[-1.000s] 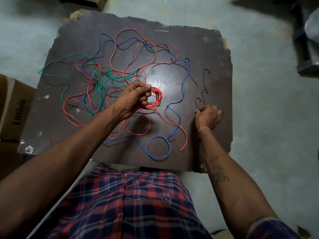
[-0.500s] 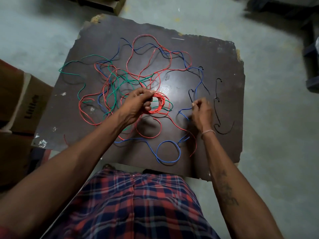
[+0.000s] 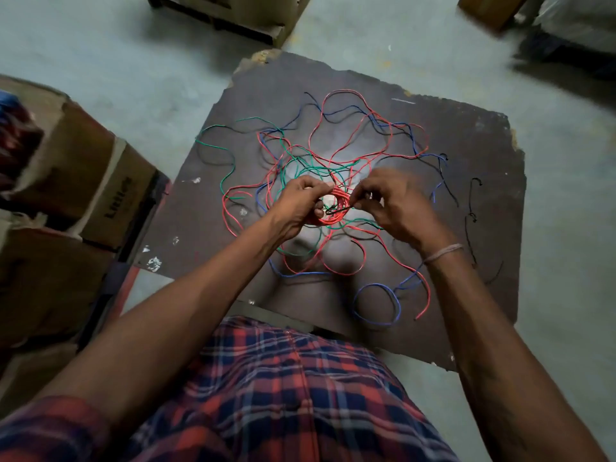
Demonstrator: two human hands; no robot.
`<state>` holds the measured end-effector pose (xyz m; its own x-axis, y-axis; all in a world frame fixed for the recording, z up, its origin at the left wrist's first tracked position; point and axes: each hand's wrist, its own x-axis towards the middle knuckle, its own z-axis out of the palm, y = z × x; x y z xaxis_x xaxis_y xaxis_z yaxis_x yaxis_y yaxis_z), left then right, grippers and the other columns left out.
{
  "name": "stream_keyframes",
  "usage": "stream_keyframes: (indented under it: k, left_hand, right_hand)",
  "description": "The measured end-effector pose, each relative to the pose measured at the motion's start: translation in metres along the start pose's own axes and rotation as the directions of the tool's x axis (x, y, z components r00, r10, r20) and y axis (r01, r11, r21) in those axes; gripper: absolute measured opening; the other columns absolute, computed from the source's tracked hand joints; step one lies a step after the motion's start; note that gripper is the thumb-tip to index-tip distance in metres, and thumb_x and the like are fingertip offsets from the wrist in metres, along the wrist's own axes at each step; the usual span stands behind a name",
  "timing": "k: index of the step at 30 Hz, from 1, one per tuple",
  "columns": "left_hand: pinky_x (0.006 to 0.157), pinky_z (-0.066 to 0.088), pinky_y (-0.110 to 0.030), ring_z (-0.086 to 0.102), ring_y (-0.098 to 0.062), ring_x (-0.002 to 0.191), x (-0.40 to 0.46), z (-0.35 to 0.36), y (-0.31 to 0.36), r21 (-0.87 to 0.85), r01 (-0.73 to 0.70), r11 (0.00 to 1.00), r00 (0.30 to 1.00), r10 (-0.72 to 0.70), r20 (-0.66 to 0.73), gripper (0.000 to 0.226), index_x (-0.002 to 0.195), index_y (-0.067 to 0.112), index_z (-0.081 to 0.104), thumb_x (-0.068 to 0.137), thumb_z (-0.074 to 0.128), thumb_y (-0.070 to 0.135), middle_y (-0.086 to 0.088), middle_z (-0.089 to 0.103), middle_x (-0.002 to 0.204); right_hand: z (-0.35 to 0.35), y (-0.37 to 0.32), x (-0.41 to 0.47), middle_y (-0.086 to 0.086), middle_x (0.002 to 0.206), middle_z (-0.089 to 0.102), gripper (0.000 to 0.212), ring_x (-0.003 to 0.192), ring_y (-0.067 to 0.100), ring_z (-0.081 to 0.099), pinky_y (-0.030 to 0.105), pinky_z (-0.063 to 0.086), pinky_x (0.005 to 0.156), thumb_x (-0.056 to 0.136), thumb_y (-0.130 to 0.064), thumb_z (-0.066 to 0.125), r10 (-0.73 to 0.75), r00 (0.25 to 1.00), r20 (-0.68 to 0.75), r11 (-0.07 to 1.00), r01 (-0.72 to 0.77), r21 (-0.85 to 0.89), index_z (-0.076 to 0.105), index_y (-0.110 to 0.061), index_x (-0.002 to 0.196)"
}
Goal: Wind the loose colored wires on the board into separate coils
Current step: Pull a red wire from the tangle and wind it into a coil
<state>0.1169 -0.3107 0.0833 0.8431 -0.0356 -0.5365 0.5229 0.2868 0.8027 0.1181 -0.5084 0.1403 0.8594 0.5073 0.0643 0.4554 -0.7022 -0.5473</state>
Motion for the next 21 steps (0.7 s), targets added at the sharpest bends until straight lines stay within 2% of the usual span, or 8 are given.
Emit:
stream_keyframes:
  k: [6, 10, 14, 18, 21]
  left_hand:
    - [0.044, 0.035, -0.020, 0.039, -0.010, 0.041, -0.009, -0.018, 0.009, 0.134, 0.006, 0.991, 1.000, -0.005, -0.008, 0.028, 0.078, 0.016, 0.048, 0.095, 0.071, 0.015, -0.005, 0.045, 0.062]
    - [0.042, 0.037, -0.020, 0.040, -0.013, 0.045, -0.015, -0.027, 0.017, 0.150, 0.016, 0.989, 1.000, -0.014, -0.010, 0.022, 0.082, 0.016, 0.050, 0.096, 0.066, 0.012, -0.007, 0.047, 0.064]
    - [0.040, 0.038, -0.020, 0.039, -0.010, 0.043, -0.017, -0.039, 0.023, 0.111, 0.013, 0.994, 1.000, -0.011, -0.023, 0.024, 0.080, 0.015, 0.049, 0.097, 0.066, 0.008, -0.007, 0.048, 0.066]
    - [0.042, 0.037, -0.021, 0.041, -0.011, 0.040, -0.018, -0.053, 0.028, 0.126, -0.013, 0.992, 0.998, 0.020, -0.055, 0.025, 0.078, 0.014, 0.052, 0.095, 0.069, 0.010, -0.015, 0.057, 0.070]
    - [0.044, 0.037, -0.021, 0.044, -0.013, 0.038, -0.020, -0.064, 0.030, 0.198, -0.059, 0.978, 0.989, 0.084, -0.121, 0.020, 0.080, 0.014, 0.056, 0.093, 0.072, 0.015, -0.013, 0.055, 0.063]
  right_hand:
    - [0.028, -0.028, 0.021, 0.002, 0.082, 0.064, 0.008, 0.079, 0.032, 0.063, 0.051, 0.051, 0.072, 0.078, -0.021, 0.074, -0.027, 0.999, -0.044, 0.983, 0.019, -0.185, 0.080, -0.024, 0.083]
    - [0.043, -0.053, 0.019, 0.007, 0.079, 0.063, 0.004, 0.077, 0.036, 0.060, 0.044, 0.043, 0.069, 0.083, -0.012, 0.069, -0.133, 0.972, -0.191, 0.943, 0.065, -0.328, 0.070, -0.015, 0.081]
    - [0.060, -0.066, 0.011, 0.009, 0.077, 0.059, 0.014, 0.073, 0.034, 0.055, 0.043, 0.038, 0.073, 0.094, -0.005, 0.063, -0.245, 0.916, -0.317, 0.881, 0.074, -0.467, 0.065, -0.013, 0.083]
    - [0.071, -0.078, 0.010, 0.007, 0.076, 0.059, 0.022, 0.071, 0.033, 0.055, 0.043, 0.041, 0.074, 0.101, -0.011, 0.058, -0.226, 0.891, -0.393, 0.880, 0.013, -0.476, 0.066, -0.014, 0.080]
    - [0.075, -0.085, 0.018, 0.007, 0.077, 0.061, 0.016, 0.070, 0.033, 0.056, 0.043, 0.040, 0.068, 0.097, -0.011, 0.065, -0.192, 0.896, -0.401, 0.908, 0.007, -0.420, 0.068, -0.013, 0.081]
